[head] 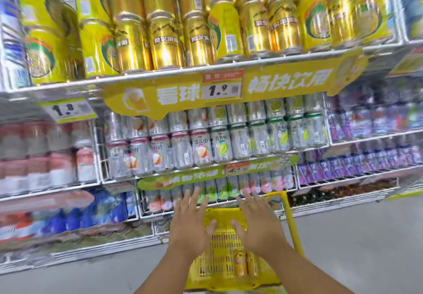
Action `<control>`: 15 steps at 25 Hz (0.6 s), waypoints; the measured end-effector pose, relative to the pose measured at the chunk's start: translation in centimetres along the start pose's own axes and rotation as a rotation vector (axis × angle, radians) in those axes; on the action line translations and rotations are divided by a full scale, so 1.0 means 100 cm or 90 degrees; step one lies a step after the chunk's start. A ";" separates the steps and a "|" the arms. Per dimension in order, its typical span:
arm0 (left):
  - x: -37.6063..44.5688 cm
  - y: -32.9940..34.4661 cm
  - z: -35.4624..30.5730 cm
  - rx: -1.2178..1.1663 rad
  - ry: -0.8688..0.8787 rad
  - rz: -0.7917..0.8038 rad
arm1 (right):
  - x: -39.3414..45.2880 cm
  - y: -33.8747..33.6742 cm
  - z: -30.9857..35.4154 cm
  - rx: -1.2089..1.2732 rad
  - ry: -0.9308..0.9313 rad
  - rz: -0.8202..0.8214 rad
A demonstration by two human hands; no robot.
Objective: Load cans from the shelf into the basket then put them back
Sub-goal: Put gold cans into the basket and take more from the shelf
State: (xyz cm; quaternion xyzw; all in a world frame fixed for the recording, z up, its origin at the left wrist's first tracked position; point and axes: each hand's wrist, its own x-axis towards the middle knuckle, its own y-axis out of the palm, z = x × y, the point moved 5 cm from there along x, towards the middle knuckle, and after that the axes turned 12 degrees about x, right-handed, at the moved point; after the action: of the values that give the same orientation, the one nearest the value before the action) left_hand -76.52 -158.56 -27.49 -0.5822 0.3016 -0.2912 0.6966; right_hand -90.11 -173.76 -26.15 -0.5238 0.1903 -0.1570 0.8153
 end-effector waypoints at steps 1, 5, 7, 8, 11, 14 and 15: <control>-0.005 -0.009 0.003 0.005 -0.007 -0.001 | -0.002 -0.006 0.002 -0.009 -0.003 0.003; -0.022 -0.055 0.018 -0.001 -0.045 -0.042 | -0.016 -0.040 0.021 -0.043 -0.022 -0.025; -0.030 -0.080 0.029 -0.017 -0.051 -0.064 | -0.027 -0.067 0.040 -0.041 -0.041 -0.056; -0.035 -0.092 0.034 -0.020 -0.048 -0.081 | -0.031 -0.081 0.051 -0.039 -0.055 -0.076; -0.052 -0.133 0.049 -0.025 -0.034 -0.109 | -0.046 -0.119 0.084 -0.018 -0.080 -0.102; -0.062 -0.176 0.061 0.008 -0.031 -0.122 | -0.050 -0.151 0.107 -0.024 -0.088 -0.099; -0.062 -0.188 0.065 0.021 -0.035 -0.126 | -0.049 -0.161 0.113 -0.032 -0.088 -0.106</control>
State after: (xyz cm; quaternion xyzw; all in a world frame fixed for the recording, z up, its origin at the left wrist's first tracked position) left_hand -76.64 -152.61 -7.53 -0.6052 0.2185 -0.3475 0.6821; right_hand -89.98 -169.00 -6.42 -0.5675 0.0934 -0.1832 0.7973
